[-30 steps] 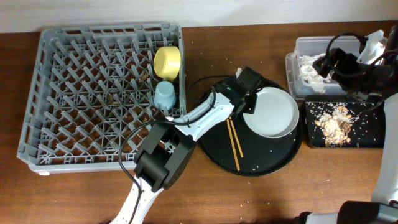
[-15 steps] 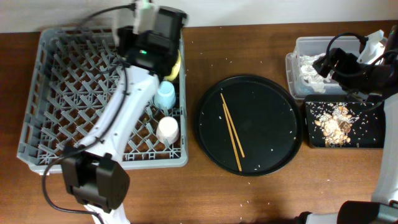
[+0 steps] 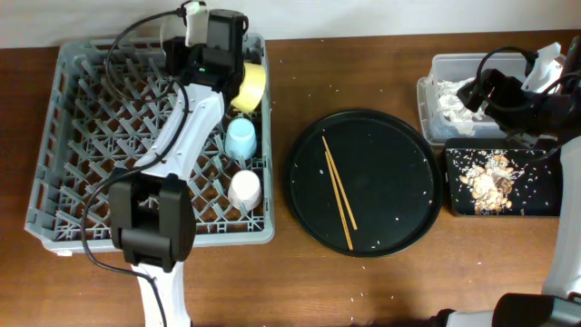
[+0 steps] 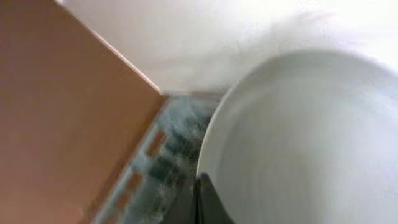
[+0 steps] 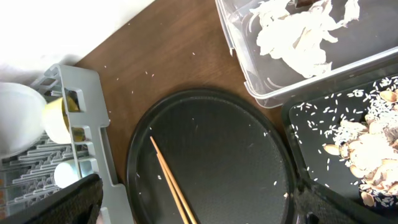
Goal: Sort waste into correct bins and load items into the dishwasher rack
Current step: 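Stand the white plate upright in the rack with the left gripper, then grasp one wooden chopstick from the tray with the left gripper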
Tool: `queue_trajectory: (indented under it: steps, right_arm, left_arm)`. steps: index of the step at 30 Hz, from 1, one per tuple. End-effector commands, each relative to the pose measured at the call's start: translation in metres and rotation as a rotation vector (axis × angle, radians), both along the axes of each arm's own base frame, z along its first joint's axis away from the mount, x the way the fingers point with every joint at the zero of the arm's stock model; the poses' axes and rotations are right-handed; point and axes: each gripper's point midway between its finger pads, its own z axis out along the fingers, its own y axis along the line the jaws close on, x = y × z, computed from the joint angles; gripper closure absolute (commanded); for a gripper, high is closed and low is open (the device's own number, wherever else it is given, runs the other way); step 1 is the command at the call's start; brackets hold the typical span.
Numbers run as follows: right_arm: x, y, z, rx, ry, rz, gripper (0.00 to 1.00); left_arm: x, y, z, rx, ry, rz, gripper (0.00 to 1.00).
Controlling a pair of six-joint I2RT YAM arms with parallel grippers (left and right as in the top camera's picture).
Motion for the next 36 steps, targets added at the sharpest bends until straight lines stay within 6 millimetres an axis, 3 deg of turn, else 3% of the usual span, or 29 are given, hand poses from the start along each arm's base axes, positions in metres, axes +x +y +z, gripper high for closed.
queue_trajectory:
  steps: [1, 3, 9, 10, 11, 13, 14, 15, 16, 18, 19, 21, 24, 27, 29, 34, 36]
  right_arm:
    - [0.001, 0.001, -0.001, -0.012, 0.000, 0.009, 0.02]
    - [0.001, 0.001, -0.001, -0.012, 0.001, 0.009, 0.02]
    - [0.000, 0.001, -0.002, -0.011, 0.005, 0.009, 0.02]
    - [0.000, 0.001, -0.002, -0.011, 0.005, 0.009, 0.01]
    - [0.000, 0.001, -0.002, -0.011, 0.005, 0.009, 0.01]
    - [0.000, 0.001, -0.002, -0.011, 0.006, 0.009, 0.01]
    - [0.000, 0.001, -0.002, -0.011, 0.006, 0.009, 0.02]
    - [0.000, 0.001, -0.002, -0.011, 0.006, 0.009, 0.01]
    - [0.000, 0.001, -0.002, -0.010, 0.006, 0.009, 0.02]
    - [-0.001, 0.001, -0.002, -0.010, 0.008, 0.009, 0.01]
    - [-0.001, 0.001, -0.002, -0.010, 0.009, 0.009, 0.02]
    - [-0.001, 0.001, -0.003, -0.008, 0.012, 0.009, 0.02]
    - [-0.002, 0.001, -0.003, -0.008, 0.012, 0.009, 0.02]
    - [-0.002, 0.001, -0.003, -0.007, 0.015, 0.009, 0.02]
    - [-0.002, 0.001, -0.003, -0.008, 0.016, 0.009, 0.02]
    - [-0.002, 0.001, -0.004, -0.008, 0.016, 0.009, 0.02]
    - [0.000, 0.001, -0.007, -0.005, 0.025, 0.009, 0.02]
  left_arm:
    - [0.000, 0.002, 0.028, 0.168, 0.051, 0.023, 1.00]
    - [0.003, -0.005, 0.034, 0.176, 0.030, 0.005, 1.00]
    - [0.011, -0.039, -0.020, 0.044, 0.191, -0.224, 0.97]
    - [0.010, -0.038, -0.022, 0.046, 0.204, -0.224, 0.82]
    - [0.009, -0.038, -0.023, 0.047, 0.210, -0.224, 0.60]
    - [0.009, -0.041, -0.019, 0.042, 0.202, -0.235, 0.42]
    - [0.005, -0.047, -0.008, 0.040, 0.198, -0.250, 0.40]
    - [0.000, -0.063, 0.005, 0.014, 0.202, -0.316, 0.40]
    - [-0.016, -0.101, 0.016, -0.088, 0.231, -0.455, 0.40]
    - [-0.068, -0.193, -0.001, -0.440, 0.342, -0.707, 0.40]
    - [-0.109, -0.252, -0.029, -0.639, 0.485, -0.823, 0.40]
    - [-0.144, -0.283, -0.067, -0.790, 0.568, -0.696, 0.40]
    - [-0.185, -0.341, -0.125, -0.817, 0.759, -0.757, 0.39]
    - [-0.215, -0.369, -0.176, -0.892, 0.924, -0.748, 0.39]
    - [-0.222, -0.371, -0.198, -0.918, 0.975, -0.709, 0.39]
    - [-0.225, -0.365, -0.207, -0.927, 0.989, -0.649, 0.40]
    - [-0.225, -0.361, -0.220, -0.944, 0.997, -0.591, 0.40]
